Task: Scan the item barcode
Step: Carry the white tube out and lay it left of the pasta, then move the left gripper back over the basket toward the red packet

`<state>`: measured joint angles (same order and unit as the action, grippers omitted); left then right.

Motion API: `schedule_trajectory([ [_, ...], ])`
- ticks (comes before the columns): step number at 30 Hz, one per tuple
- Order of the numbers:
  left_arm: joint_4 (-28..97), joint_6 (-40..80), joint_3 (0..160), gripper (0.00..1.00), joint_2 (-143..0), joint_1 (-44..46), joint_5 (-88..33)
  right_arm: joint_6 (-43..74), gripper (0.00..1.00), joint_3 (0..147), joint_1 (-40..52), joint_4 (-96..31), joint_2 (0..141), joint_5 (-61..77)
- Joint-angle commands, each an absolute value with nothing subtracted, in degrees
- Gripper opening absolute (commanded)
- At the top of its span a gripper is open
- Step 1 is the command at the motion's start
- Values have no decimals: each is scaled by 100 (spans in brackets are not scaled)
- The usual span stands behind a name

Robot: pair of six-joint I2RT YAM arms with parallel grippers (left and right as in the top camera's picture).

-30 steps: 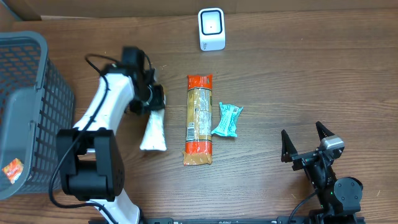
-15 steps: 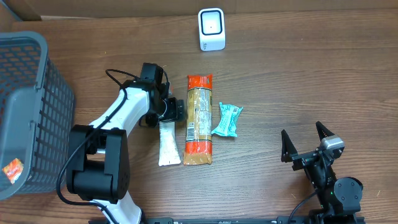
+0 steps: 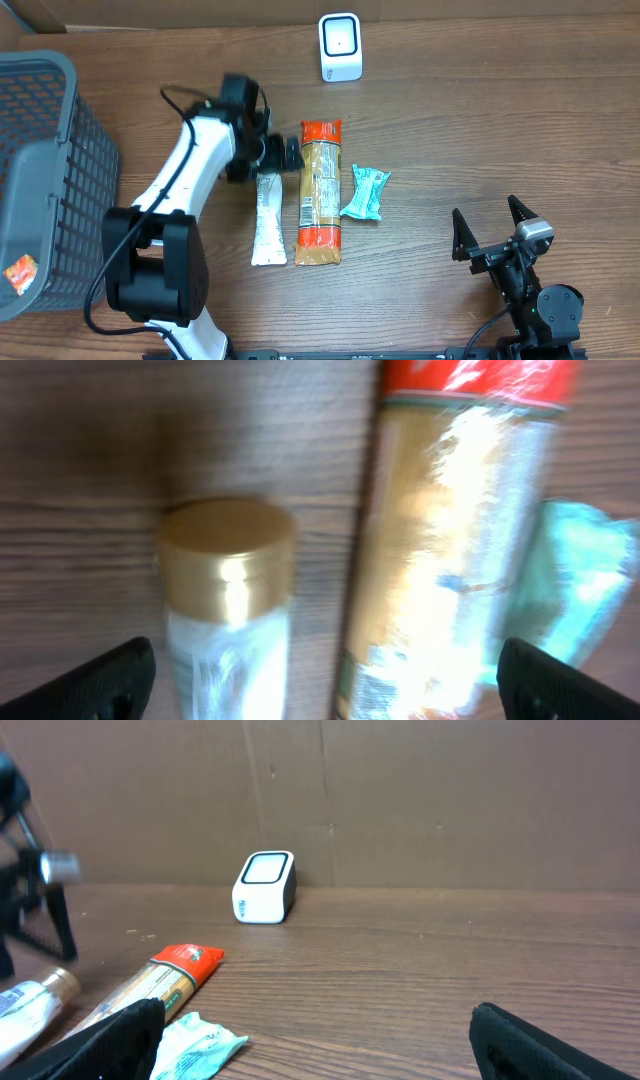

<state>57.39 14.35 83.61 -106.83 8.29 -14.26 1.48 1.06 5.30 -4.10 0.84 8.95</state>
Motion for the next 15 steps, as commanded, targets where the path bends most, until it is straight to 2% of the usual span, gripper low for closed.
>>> schedule_trajectory([
  [1,6438,1070,9668,100,-10519,888,-1184,148,100,45,556,-386,16,860],
  [9,8514,926,13074,100,-10521,482,-709,148,100,45,556,-386,16,860],
  [15,9682,921,14951,100,-10516,-475,-572,148,100,45,556,-386,16,860],
])
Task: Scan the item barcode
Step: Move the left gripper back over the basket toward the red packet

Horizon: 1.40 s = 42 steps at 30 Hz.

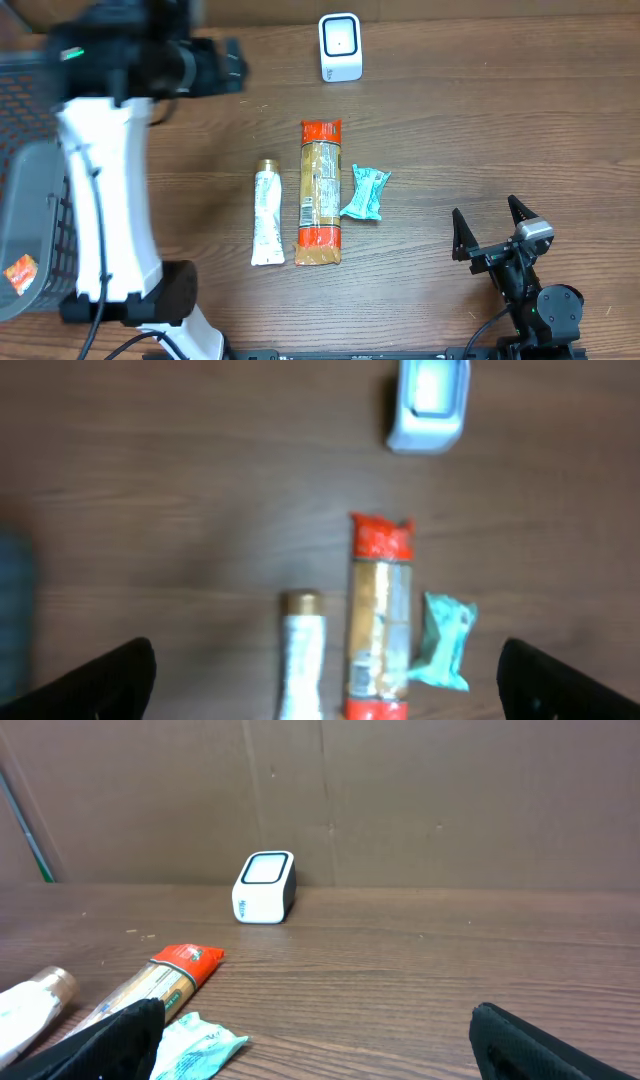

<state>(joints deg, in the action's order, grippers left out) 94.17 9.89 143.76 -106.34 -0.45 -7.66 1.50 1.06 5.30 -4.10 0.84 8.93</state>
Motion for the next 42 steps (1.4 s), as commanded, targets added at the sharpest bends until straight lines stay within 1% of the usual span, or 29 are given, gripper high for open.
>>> schedule_trajectory([
  [1,9682,998,15120,100,-10481,-725,-617,148,100,45,556,-386,16,860],
  [5,9679,1577,15144,100,-10055,-1678,-746,148,100,45,556,-386,16,860],
  [10,9679,1678,15124,100,-9655,-2895,-659,148,100,45,556,-386,16,858],
  [13,9679,1964,15050,100,-9474,-3664,-690,148,100,45,556,-386,16,860],
  [16,9679,2150,15008,100,-9439,-4244,-690,148,100,45,556,-386,16,860],
  [18,9679,2154,14964,98,-9502,-4423,-543,148,100,45,556,-386,16,858],
  [21,9679,2233,14859,96,-9727,-4462,-67,148,100,45,556,-386,16,858],
  [22,9679,2228,14730,93,-9826,-4462,51,148,100,45,556,-386,16,860],
  [25,9679,2268,14234,93,-9902,-4464,515,148,100,45,556,-386,16,860],
  [28,9679,2495,13727,96,-9902,-4517,1076,148,100,45,556,-386,16,860],
  [30,9618,2510,13380,99,-9900,-4646,1092,148,100,45,556,-386,16,858],
  [35,9435,2355,12689,100,-9900,-5205,1070,148,100,45,556,-386,16,860],
  [38,9111,1922,12223,99,-9902,-5461,873,148,100,45,556,-386,16,858],
  [42,8484,1286,11511,96,-9909,-5616,635,148,100,45,556,-386,16,858],
])
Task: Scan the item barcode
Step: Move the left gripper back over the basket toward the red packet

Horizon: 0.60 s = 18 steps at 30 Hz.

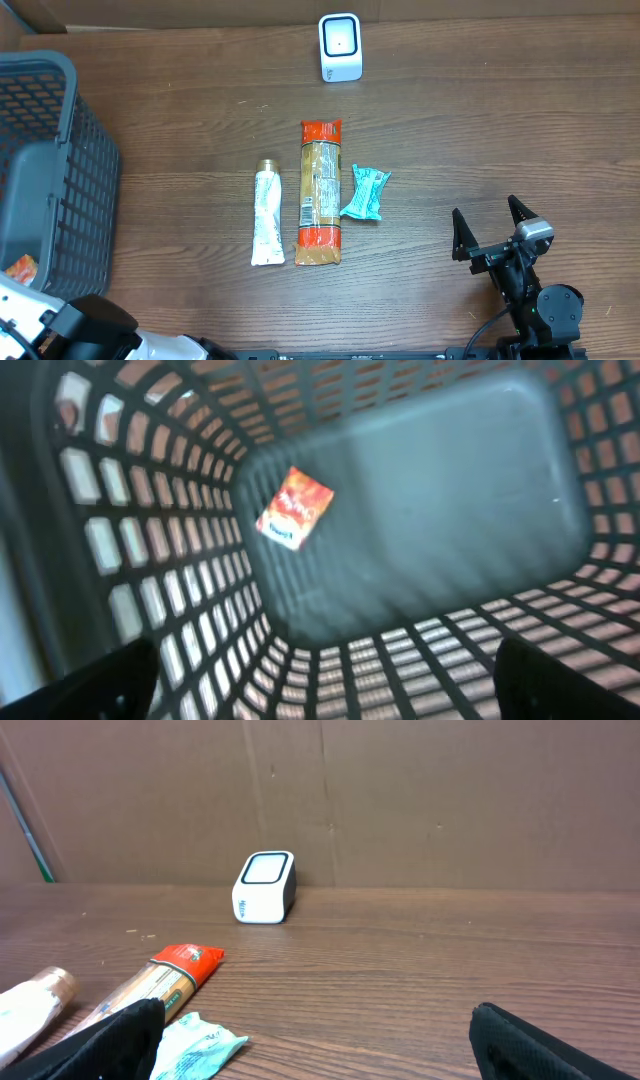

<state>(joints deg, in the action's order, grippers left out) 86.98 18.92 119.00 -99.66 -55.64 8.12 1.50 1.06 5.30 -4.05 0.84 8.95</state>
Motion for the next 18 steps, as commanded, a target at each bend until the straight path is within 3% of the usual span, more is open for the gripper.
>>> schedule_trajectory([
  [1,8331,1203,11327,95,-9911,-5629,635,148,100,45,556,-386,16,860],
  [10,6768,311,9703,92,-9911,-5634,663,148,100,45,556,-386,16,860],
  [15,6108,-440,9017,80,-9911,-5675,681,148,100,45,556,-386,16,860],
  [18,5690,-475,8621,81,-9911,-5749,864,148,100,45,556,-386,16,860],
])
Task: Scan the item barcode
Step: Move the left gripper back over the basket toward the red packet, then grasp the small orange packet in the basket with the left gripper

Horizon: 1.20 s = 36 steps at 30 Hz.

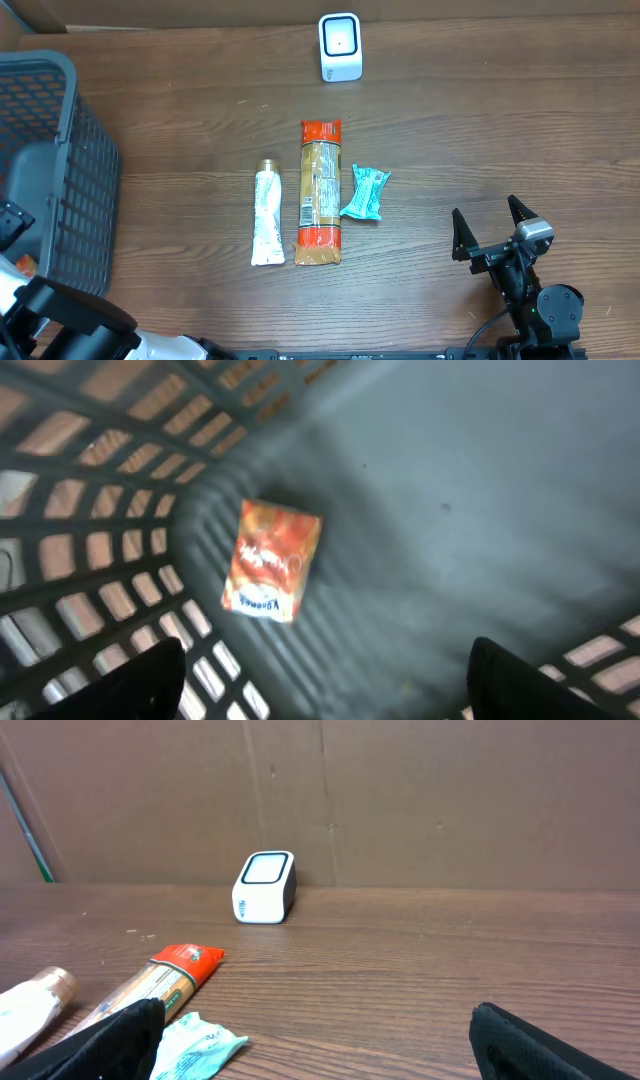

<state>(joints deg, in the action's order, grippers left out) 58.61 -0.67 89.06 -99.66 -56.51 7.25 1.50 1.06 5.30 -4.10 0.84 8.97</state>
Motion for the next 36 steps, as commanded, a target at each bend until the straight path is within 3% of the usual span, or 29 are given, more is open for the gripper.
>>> schedule_trajectory([
  [1,5561,-475,8503,82,-9911,-5774,919,148,100,45,556,-386,16,860],
  [16,3900,-622,7249,90,-9913,-6082,1343,148,100,45,556,-386,16,860],
  [24,3485,-753,7118,84,-10101,-6112,1260,148,100,45,556,-386,16,860],
  [36,3479,-707,7118,81,-10827,-6114,1260,148,100,45,556,-386,16,858],
])
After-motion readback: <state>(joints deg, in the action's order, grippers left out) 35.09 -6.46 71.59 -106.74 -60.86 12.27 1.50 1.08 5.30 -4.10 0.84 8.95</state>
